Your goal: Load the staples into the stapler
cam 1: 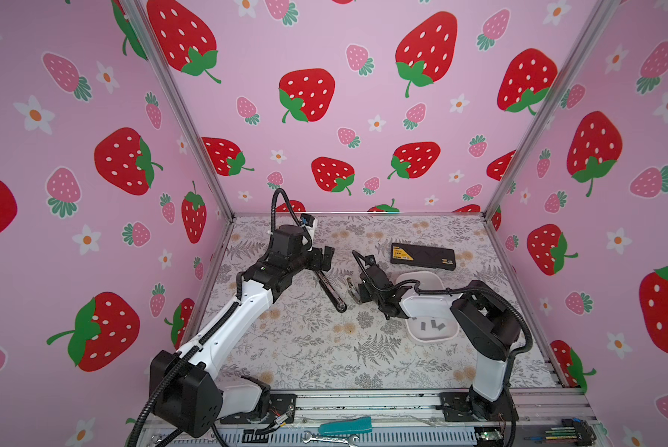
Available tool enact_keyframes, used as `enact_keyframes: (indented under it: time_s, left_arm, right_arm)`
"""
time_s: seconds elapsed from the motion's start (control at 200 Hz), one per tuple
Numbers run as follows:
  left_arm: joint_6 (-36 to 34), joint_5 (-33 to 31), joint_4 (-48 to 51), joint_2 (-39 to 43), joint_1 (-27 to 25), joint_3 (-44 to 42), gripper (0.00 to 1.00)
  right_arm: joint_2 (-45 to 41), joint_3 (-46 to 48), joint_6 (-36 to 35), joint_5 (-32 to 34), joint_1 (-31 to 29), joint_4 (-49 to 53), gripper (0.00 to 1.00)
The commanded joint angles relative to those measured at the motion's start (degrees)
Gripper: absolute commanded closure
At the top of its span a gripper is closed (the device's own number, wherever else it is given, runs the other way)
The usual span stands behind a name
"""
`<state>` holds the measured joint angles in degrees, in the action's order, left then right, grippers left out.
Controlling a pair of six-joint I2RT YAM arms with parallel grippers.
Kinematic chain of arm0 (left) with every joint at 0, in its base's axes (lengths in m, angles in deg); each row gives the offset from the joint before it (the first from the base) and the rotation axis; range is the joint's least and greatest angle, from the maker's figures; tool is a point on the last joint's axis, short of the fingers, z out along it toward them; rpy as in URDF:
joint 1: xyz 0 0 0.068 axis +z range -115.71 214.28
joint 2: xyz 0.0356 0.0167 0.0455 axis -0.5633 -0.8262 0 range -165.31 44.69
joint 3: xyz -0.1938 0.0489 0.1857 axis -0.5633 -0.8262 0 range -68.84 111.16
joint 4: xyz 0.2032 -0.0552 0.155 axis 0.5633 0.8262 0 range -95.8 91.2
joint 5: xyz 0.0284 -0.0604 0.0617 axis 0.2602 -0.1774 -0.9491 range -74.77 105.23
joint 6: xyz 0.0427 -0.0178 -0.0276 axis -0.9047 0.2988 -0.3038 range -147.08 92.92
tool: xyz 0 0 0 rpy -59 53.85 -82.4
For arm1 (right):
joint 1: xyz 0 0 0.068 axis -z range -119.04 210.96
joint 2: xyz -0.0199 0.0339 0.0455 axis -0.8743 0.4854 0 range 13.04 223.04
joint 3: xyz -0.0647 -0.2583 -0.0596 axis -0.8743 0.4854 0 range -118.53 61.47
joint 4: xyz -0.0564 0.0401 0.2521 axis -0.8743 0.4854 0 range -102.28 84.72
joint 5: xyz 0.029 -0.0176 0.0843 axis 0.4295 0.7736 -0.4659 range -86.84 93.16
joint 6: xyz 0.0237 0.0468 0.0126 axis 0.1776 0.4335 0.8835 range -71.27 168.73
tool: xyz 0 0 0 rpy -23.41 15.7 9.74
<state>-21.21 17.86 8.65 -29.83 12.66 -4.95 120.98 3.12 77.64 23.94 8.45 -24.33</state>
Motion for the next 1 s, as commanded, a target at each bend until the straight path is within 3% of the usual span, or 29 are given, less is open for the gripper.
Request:
enact_keyframes:
  time_s: [0.0,0.995]
  left_arm:
    - [-0.5,0.6,0.6,-0.4,0.1,2.1,0.01]
    - [-0.6,0.5,0.7,-0.4,0.1,2.1,0.01]
  right_arm:
    - [1.1,-1.0,1.2,0.6,-0.3,1.0,0.97]
    - [0.8,1.5,2.7,2.7,-0.3,2.7,0.98]
